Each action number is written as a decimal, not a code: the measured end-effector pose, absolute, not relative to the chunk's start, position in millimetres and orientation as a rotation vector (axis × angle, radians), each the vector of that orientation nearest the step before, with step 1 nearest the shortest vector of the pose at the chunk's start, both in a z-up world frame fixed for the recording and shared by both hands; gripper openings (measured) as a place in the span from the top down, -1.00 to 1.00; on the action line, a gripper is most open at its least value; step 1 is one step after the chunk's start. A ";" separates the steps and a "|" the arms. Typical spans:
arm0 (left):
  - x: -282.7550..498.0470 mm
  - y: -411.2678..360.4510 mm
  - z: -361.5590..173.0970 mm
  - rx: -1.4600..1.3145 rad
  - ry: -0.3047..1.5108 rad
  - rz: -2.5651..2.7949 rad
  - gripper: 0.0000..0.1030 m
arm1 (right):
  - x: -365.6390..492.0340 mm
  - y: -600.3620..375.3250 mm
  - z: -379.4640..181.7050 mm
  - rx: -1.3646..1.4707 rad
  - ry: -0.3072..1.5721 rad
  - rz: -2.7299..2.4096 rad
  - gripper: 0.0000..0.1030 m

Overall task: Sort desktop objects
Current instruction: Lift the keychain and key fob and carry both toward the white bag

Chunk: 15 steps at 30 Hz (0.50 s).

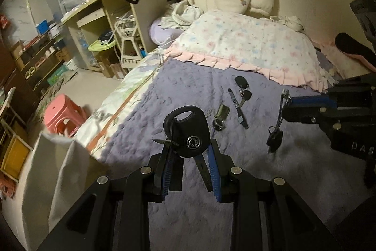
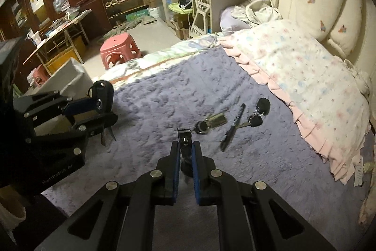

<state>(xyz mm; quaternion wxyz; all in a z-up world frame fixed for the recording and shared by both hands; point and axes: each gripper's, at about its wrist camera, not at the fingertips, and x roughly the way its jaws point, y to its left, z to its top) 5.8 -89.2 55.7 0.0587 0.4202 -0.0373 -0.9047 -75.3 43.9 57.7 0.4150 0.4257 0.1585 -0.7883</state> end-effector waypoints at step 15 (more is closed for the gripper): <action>85.4 -152.7 130.0 1.117 -0.077 -2.649 0.44 | -10.0 -13.9 139.7 0.917 0.418 -1.931 0.84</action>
